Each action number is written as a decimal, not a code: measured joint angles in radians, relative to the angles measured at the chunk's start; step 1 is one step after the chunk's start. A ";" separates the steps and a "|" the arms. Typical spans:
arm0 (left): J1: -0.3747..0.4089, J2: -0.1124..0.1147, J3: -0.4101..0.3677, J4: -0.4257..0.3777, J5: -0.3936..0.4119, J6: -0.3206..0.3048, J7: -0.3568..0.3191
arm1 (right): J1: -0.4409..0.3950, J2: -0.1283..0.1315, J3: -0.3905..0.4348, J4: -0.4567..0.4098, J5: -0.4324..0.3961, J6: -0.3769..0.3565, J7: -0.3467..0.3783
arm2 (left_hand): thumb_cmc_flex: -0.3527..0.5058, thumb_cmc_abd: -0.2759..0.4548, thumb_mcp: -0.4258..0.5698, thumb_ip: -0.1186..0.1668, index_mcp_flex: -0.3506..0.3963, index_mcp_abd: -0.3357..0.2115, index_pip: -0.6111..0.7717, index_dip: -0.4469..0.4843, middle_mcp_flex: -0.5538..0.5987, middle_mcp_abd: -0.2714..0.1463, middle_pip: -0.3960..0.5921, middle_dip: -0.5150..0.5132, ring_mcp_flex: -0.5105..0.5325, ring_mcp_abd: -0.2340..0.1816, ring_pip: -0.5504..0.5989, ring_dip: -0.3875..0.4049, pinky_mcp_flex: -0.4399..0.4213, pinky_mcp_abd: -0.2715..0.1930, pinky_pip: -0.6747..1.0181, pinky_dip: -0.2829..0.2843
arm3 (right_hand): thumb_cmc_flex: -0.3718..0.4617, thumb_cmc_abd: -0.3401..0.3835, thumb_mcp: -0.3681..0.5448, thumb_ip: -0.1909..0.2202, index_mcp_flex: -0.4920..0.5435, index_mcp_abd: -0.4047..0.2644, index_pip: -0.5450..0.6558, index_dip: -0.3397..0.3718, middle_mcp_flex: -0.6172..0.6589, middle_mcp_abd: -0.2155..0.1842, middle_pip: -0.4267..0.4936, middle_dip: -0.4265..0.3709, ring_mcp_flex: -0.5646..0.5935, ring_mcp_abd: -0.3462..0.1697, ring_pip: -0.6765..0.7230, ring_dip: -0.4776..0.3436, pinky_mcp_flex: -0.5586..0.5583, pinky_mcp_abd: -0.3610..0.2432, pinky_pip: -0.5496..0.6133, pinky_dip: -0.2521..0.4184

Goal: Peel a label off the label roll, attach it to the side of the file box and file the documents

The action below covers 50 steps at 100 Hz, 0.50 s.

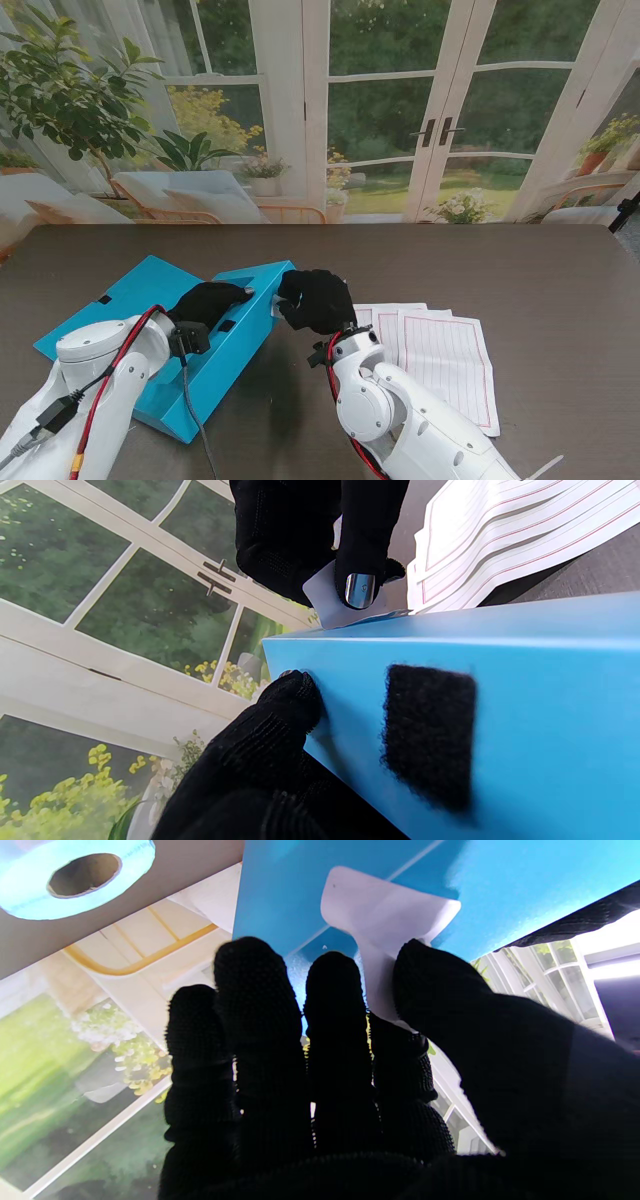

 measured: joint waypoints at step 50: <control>-0.003 0.000 0.001 0.002 0.001 0.000 -0.003 | 0.005 0.010 0.011 0.013 0.003 -0.079 0.024 | 0.000 -0.001 0.000 0.000 0.000 0.001 -0.005 0.000 0.000 0.000 0.000 0.000 0.000 0.000 0.000 0.000 0.000 0.000 0.000 0.000 | 0.009 0.000 0.000 0.000 -0.001 0.012 0.000 0.001 0.000 0.000 0.000 0.001 0.000 0.000 -0.001 0.000 0.000 0.000 0.000 0.000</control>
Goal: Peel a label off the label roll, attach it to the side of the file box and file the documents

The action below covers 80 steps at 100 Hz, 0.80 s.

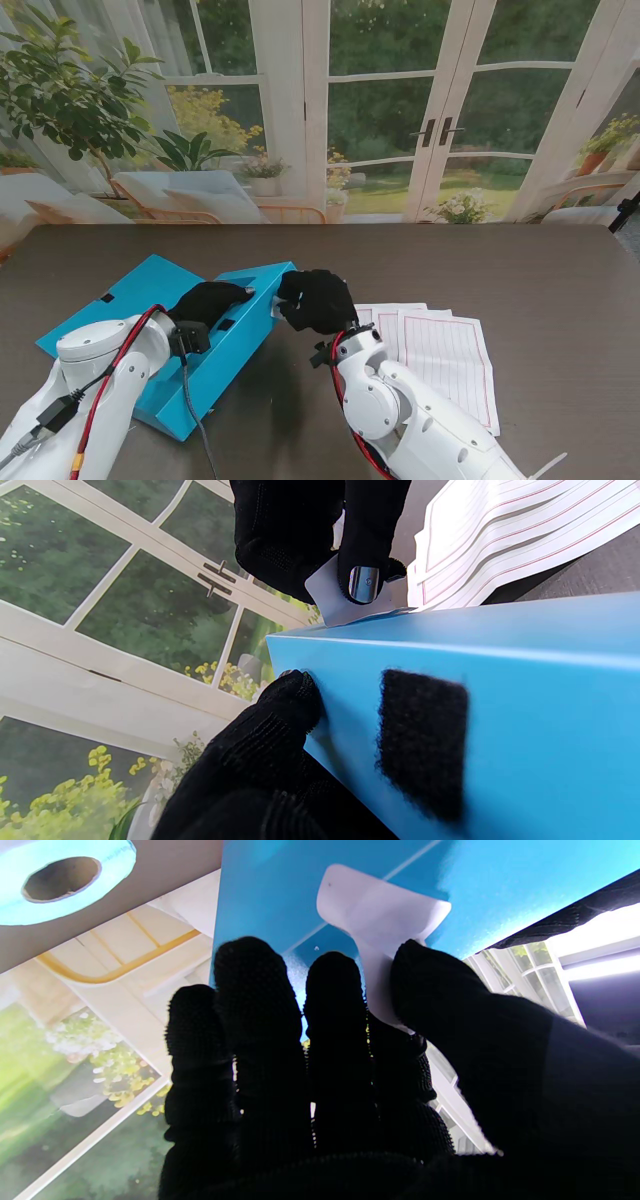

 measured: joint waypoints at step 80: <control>-0.007 0.000 0.001 0.002 0.009 0.004 -0.004 | 0.002 -0.006 0.015 0.013 0.087 -0.083 0.038 | -0.001 -0.001 -0.012 0.000 0.000 0.001 -0.001 0.000 0.000 0.000 0.000 0.000 0.000 0.000 0.000 0.000 0.000 0.000 0.000 0.000 | 0.012 0.010 -0.001 0.000 -0.001 0.031 0.000 0.020 0.000 0.000 0.000 0.000 0.000 0.009 -0.013 0.000 0.000 -0.001 0.000 0.000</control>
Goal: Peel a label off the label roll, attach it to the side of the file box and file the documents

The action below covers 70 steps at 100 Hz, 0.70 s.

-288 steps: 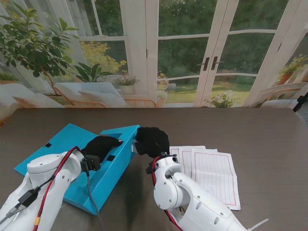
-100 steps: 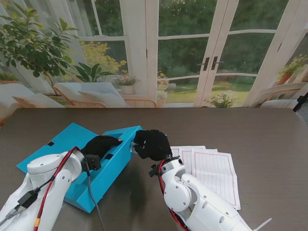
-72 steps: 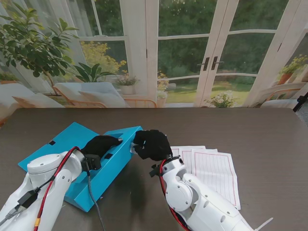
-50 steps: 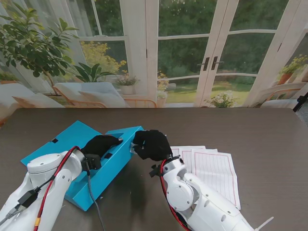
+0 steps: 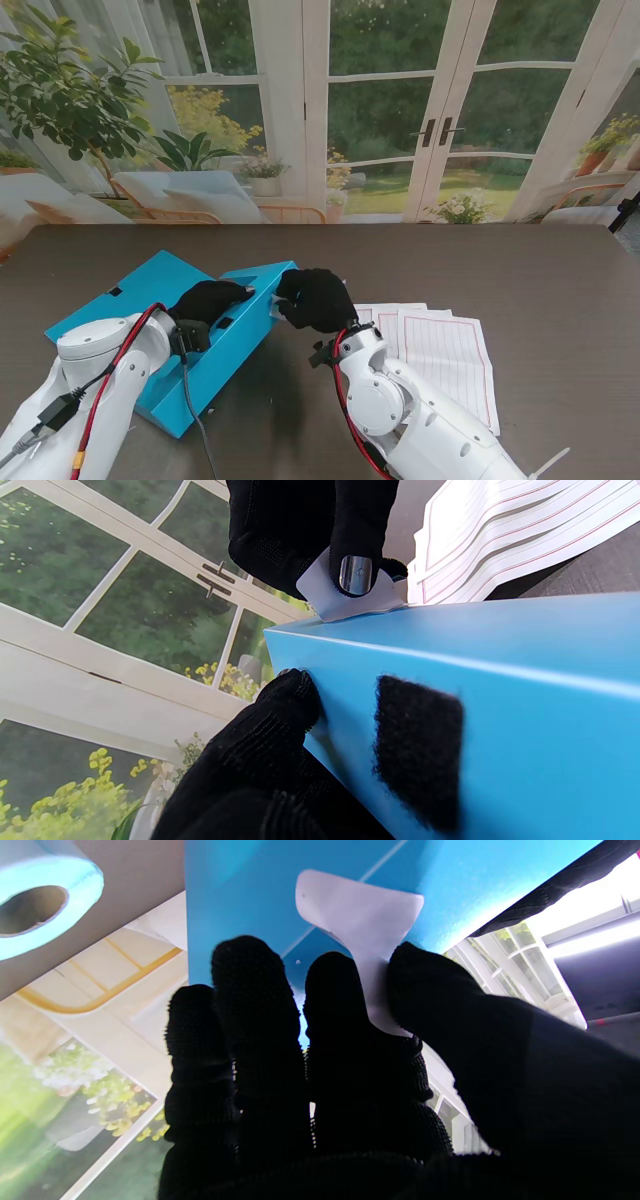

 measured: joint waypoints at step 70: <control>-0.004 0.000 0.006 0.006 -0.003 0.002 0.008 | -0.008 0.023 0.012 -0.031 0.027 -0.020 0.083 | 0.000 -0.002 0.000 0.000 0.000 0.001 0.000 0.000 0.000 0.000 0.001 0.000 0.000 0.000 0.000 0.000 0.000 0.000 0.000 0.000 | 0.003 0.012 0.000 0.000 -0.010 0.004 -0.002 0.022 0.004 0.004 -0.173 -0.093 -0.064 0.014 -0.254 -0.044 0.000 0.040 -0.105 0.012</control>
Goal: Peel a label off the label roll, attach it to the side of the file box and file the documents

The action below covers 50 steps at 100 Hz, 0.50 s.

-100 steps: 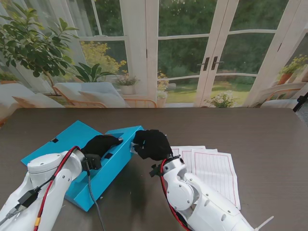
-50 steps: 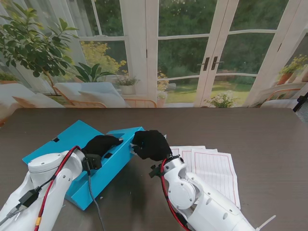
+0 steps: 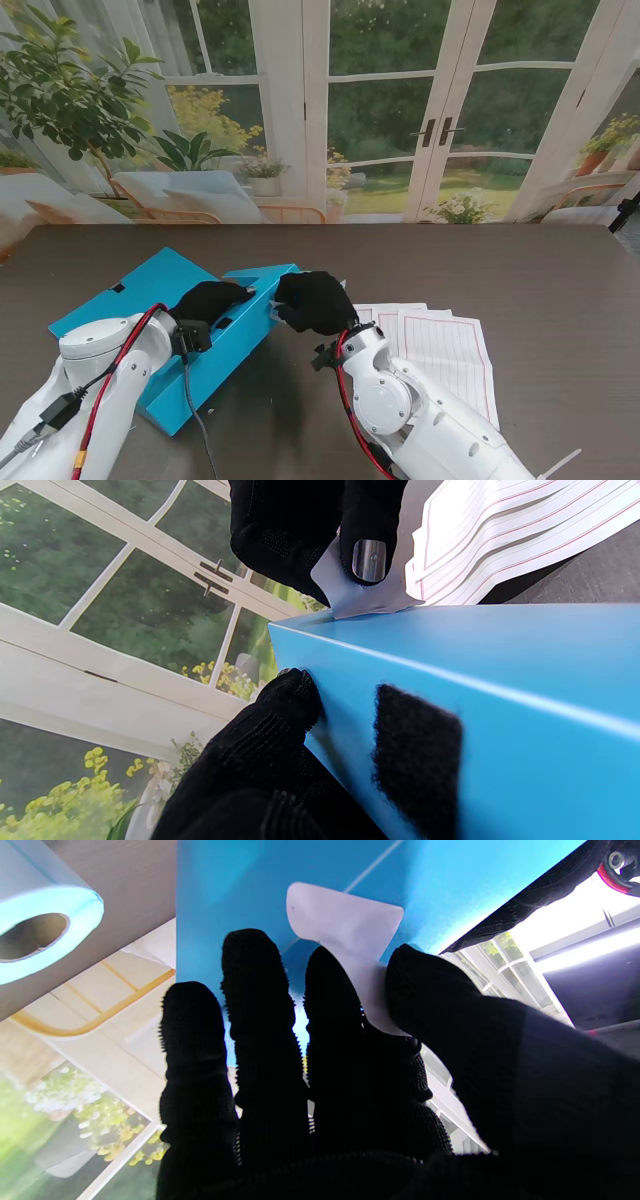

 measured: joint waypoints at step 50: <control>-0.001 0.000 0.000 0.001 -0.001 0.000 0.006 | -0.015 0.009 0.011 -0.022 0.021 -0.005 0.028 | 0.000 0.001 0.000 0.000 0.000 0.000 0.000 0.000 0.000 0.000 0.000 0.000 0.000 0.000 0.000 0.000 0.000 0.000 0.000 0.000 | 0.008 0.027 0.000 0.000 -0.011 0.016 -0.013 0.000 -0.057 0.021 -0.029 -0.051 -0.059 0.038 -0.086 -0.044 0.000 0.036 -0.069 0.000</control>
